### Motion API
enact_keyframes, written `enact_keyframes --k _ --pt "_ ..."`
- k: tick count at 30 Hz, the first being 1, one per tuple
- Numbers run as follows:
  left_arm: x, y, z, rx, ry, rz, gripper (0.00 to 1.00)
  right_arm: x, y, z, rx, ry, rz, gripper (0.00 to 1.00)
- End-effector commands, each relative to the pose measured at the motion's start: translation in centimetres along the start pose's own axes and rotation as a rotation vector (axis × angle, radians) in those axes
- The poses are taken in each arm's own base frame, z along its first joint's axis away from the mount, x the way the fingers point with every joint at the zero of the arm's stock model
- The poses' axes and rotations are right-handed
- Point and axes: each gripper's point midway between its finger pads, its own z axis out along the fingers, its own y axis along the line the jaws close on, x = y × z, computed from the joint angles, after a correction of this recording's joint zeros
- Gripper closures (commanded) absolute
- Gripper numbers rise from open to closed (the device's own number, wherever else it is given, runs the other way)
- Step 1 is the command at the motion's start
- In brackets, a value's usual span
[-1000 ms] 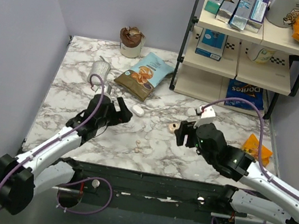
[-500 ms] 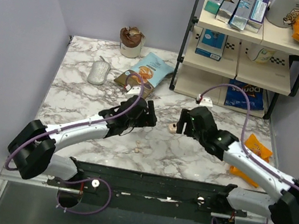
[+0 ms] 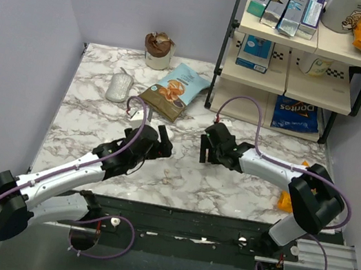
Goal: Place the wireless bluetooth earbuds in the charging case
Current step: Adjust the charging case at the center of the board.
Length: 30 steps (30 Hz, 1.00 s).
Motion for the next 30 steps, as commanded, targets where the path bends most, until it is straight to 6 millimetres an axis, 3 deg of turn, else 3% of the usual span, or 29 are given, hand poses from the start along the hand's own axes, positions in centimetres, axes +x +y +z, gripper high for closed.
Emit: enact_keyframes --k 1,11,30 --pt "0.5 1.7 -0.4 -0.042 -0.015 0.004 0.02 -1.5 0.6 1.2 0.003 -0.037 -0.031 0.16" --pt "1.0 1.9 -0.3 -0.037 0.001 0.016 0.02 -2.7 0.8 2.4 0.021 -0.029 -0.123 0.17" --pt "1.4 2.2 -0.8 -0.013 0.001 0.016 0.02 -0.5 0.3 3.9 0.002 0.082 -0.152 0.25"
